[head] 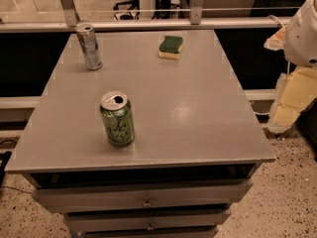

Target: Move sponge near green can

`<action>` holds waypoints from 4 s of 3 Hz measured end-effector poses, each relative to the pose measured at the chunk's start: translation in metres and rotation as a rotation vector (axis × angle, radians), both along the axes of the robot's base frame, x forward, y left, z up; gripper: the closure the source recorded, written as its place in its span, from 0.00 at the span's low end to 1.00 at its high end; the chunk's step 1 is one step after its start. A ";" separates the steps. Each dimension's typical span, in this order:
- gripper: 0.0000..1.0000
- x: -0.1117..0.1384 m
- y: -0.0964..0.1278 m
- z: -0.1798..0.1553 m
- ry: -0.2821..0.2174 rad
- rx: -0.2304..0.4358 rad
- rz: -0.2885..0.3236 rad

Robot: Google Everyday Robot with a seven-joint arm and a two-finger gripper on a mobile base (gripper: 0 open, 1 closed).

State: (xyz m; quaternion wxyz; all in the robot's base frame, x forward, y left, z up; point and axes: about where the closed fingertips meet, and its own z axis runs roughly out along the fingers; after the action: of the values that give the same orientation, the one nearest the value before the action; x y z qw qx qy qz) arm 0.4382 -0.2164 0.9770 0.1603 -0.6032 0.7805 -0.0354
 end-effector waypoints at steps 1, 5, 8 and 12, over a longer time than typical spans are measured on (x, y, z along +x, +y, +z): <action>0.00 0.000 0.000 0.000 0.000 0.000 0.000; 0.00 0.125 0.028 -0.024 -0.168 0.298 -0.042; 0.00 0.248 0.092 -0.052 -0.279 0.523 -0.101; 0.05 0.379 0.120 -0.126 -0.287 0.671 -0.424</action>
Offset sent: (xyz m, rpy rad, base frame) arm 0.0495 0.0097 -0.0205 0.1657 -0.1129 0.0029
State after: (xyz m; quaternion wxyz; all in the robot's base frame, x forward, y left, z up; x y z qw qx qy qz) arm 0.8171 -0.0968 0.8506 0.4440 -0.3326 0.8253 0.1051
